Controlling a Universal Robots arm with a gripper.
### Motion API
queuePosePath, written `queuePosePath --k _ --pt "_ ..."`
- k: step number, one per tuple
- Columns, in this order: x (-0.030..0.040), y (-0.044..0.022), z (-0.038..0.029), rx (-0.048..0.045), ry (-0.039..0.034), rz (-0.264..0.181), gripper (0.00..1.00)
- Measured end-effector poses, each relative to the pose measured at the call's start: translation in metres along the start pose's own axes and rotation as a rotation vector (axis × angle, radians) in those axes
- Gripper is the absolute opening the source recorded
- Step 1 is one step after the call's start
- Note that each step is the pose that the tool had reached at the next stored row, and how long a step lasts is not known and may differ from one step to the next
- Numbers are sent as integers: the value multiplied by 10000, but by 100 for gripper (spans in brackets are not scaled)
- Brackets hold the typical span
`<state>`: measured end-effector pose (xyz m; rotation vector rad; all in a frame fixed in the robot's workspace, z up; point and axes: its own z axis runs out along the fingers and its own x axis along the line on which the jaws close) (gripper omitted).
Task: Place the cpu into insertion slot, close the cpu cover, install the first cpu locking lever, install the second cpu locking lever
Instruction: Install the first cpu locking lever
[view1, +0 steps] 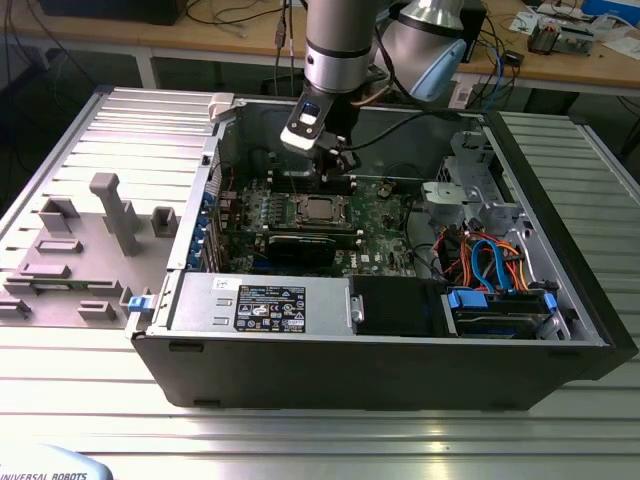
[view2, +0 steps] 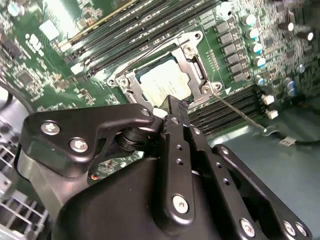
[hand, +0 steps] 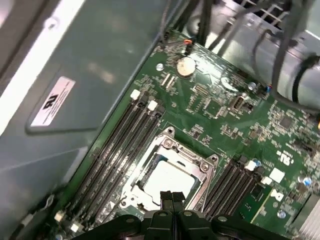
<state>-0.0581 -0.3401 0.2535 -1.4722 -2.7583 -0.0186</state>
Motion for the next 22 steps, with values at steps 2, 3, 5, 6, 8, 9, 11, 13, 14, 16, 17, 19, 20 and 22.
queuePosePath --k 2,3,5,6,8,9,11,13,14,16,17,19,20,22 --pt "0 0 0 11 2 -583 11" --pt "0 0 0 13 2 -757 11" --pt "0 0 0 22 4 -1190 11" --pt "0 0 0 27 6 -1478 11" --pt "0 0 0 35 6 -1809 11" --pt "0 0 0 40 6 -2112 11" --pt "0 0 0 54 7 -2768 11" --pt "0 0 0 61 8 -3103 11" --pt "0 0 0 64 9 -3309 11" --pt "0 0 0 71 10 -3708 11" --pt "0 0 0 75 11 -3873 11" --pt "0 0 0 81 12 -4228 11" --pt "0 0 0 86 13 -4446 11" --pt "0 0 0 96 15 -5013 11"
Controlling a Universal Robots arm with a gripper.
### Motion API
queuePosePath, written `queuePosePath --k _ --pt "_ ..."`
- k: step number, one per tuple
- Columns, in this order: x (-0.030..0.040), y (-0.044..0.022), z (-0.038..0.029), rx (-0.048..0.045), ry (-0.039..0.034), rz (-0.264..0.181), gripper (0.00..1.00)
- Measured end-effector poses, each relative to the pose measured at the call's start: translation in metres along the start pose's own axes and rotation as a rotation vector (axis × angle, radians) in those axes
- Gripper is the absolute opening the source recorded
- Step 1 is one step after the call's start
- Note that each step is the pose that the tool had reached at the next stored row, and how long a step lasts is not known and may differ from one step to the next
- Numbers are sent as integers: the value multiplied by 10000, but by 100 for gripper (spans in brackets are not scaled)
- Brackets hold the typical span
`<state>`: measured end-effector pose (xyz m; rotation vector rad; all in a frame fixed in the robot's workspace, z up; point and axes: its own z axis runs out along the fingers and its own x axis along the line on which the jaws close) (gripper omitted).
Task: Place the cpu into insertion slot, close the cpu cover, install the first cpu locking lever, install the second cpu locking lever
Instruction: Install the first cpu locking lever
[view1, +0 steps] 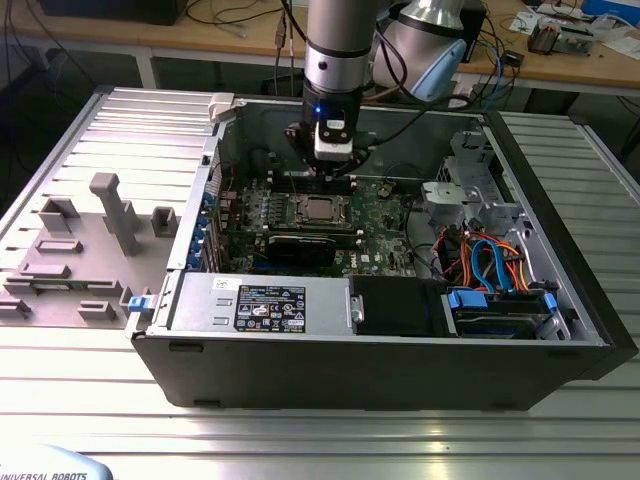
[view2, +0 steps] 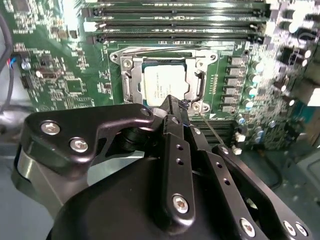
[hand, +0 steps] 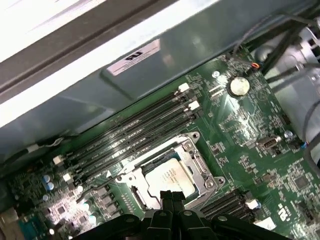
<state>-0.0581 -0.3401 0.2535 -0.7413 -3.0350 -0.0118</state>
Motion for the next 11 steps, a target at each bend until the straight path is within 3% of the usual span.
queuePosePath --k 7,11 --pt "0 0 0 26 5 -1431 11" --pt "0 0 0 28 5 -1509 11"
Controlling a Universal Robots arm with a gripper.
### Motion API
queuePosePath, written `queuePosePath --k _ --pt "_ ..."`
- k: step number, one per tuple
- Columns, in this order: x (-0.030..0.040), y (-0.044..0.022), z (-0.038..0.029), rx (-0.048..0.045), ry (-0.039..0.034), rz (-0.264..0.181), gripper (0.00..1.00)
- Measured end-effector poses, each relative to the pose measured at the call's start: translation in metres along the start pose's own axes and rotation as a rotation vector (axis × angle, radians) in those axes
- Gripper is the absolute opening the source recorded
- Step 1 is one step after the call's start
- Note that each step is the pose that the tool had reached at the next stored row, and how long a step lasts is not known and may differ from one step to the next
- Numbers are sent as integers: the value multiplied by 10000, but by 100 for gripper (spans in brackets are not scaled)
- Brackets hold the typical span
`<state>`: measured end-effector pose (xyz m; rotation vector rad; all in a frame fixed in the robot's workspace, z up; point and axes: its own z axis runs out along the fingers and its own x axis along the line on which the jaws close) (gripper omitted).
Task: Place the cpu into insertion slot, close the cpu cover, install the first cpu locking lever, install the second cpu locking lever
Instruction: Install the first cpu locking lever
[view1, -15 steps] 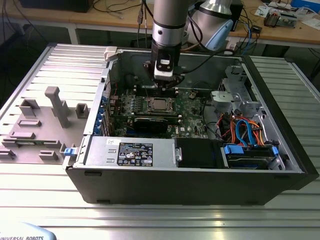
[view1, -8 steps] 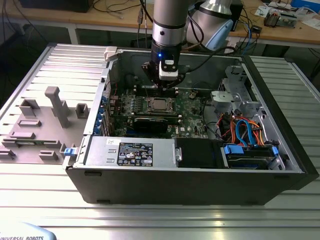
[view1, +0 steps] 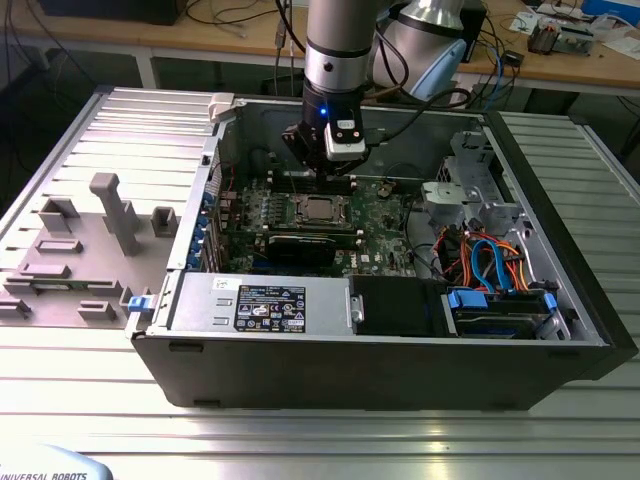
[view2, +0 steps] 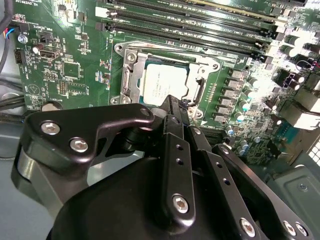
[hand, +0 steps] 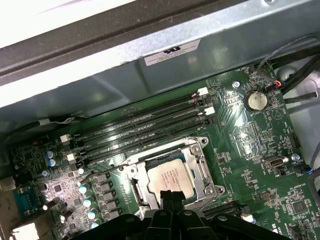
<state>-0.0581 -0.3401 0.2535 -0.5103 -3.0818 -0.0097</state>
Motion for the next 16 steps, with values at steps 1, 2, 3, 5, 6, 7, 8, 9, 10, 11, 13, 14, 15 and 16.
queuePosePath --k 1,2,3,5,6,7,8,9,10,11,13,14,15,16 --pt "0 0 0 0 0 -1 11" --pt "0 0 0 0 0 -1 11" --pt "0 0 0 0 0 -1 11" --pt "0 0 0 0 0 -1 11" --pt "0 0 0 0 0 -1 11" --pt "0 0 0 1 0 -2 11" --pt "0 0 0 0 0 -2 11" --pt "0 0 0 0 0 -2 11" --pt "0 0 0 0 0 -3 11" --pt "2 -1 0 2 1 -17 11" --pt "5 -1 4 8 2 -472 11" --pt "5 -2 5 15 2 -748 11" --pt "5 -2 5 18 3 -880 11" --pt "6 -2 6 18 3 -944 11"
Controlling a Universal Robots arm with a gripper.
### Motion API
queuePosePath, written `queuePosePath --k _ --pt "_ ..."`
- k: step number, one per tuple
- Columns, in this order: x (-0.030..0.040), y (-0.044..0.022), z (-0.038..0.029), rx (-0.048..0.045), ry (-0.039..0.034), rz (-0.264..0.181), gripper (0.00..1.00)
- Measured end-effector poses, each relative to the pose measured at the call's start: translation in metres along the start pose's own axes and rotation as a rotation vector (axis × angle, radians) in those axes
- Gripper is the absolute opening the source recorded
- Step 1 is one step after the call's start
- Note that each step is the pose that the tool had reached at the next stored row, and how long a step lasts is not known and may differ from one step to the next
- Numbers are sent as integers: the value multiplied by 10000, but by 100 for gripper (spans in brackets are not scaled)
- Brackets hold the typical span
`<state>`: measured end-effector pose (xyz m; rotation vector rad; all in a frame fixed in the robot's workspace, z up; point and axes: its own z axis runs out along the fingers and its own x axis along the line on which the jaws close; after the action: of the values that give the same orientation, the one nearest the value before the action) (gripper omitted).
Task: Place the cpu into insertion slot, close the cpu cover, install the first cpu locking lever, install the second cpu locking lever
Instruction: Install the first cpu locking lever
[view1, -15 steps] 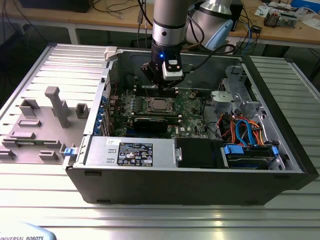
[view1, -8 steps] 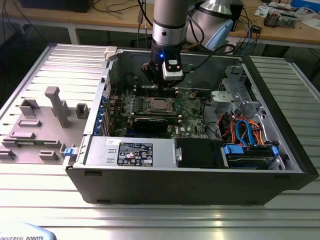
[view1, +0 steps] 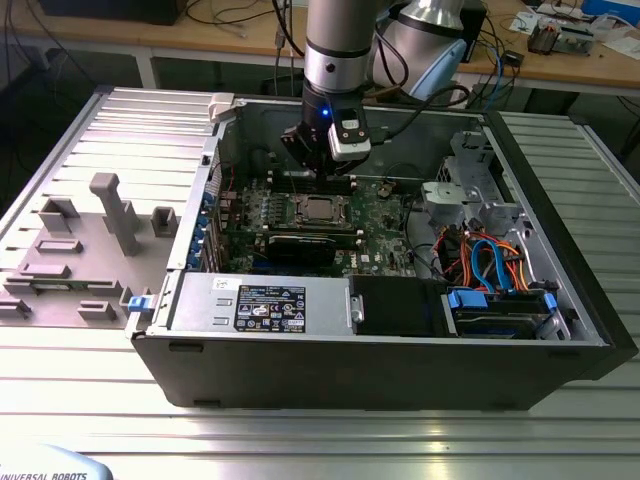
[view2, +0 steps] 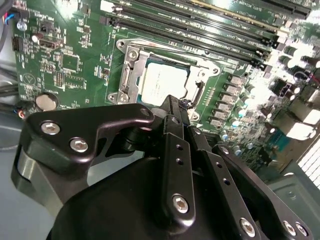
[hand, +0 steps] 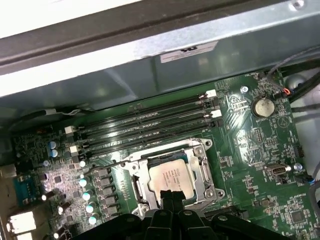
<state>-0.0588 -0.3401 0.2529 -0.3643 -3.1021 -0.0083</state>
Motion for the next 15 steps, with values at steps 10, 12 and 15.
queuePosePath --k 10,12,15 --pt "37 -9 15 -94 -468 -928 11" --pt "36 -8 17 -112 -556 -1366 11" --pt "37 -9 17 -117 -568 -1614 11"
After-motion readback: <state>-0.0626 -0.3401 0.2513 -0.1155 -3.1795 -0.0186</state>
